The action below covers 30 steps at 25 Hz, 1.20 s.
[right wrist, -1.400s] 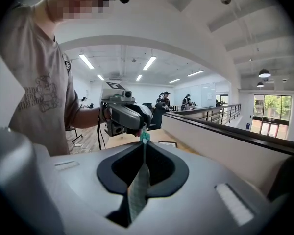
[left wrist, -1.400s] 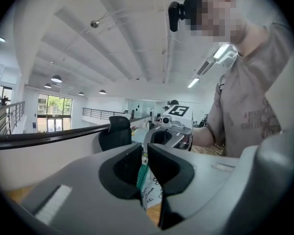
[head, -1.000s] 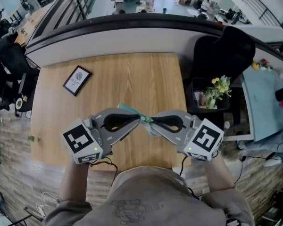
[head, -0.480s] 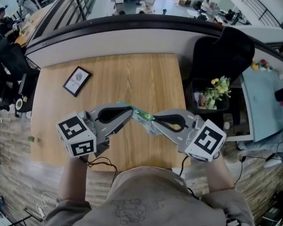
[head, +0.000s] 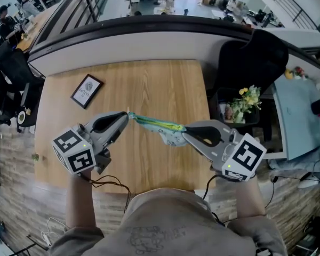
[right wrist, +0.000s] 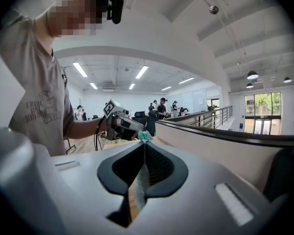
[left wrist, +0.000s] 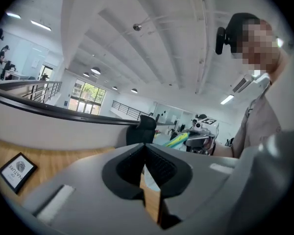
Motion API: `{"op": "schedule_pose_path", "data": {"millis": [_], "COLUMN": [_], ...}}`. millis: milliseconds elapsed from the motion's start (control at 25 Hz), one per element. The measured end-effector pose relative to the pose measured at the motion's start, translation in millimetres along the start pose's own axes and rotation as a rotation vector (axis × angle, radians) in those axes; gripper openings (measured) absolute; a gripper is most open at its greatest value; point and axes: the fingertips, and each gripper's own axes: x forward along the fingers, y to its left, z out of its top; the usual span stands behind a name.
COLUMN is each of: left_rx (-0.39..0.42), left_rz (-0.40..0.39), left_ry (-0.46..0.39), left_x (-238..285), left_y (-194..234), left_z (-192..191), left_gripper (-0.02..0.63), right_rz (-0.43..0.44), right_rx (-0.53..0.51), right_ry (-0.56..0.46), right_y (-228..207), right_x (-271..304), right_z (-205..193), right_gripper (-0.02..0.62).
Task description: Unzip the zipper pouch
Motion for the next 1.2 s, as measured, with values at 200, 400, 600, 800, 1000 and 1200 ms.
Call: {"op": "schedule_pose_path", "data": {"millis": [200,400,600,800,1000,1200], "left_rx": [-0.096,-0.103,-0.073,-0.053,-0.013,0.054], "left_rz": [-0.005,0.029,0.054,0.107,0.212,0.283], "left_ry": [-0.067,-0.057,-0.042,-0.098,-0.184,-0.294], "left_x": [-21,-20,-23,-30,-40,-59], "left_y": [17,22,21,26,36,36], "left_z": [-3,-14,-18,-4,27,67], "left_gripper": [0.002,0.002,0.009,0.044,0.037,0.023], "right_rz": [0.009,0.006,-0.017,-0.100,-0.252,-0.401], "right_rx": [0.079,0.073,0.081,0.104,0.085,0.030], "right_ry": [-0.012,0.004,0.001,-0.059,-0.132,-0.268], "right_y": [-2,-1,-3,-20,-48,-61], "right_x": [-2,4,8,6,-2,-15], "right_z": [-8,-13,-8,11,41,82], "right_gripper": [0.015,0.015,0.015,0.017,0.015,0.017]}}
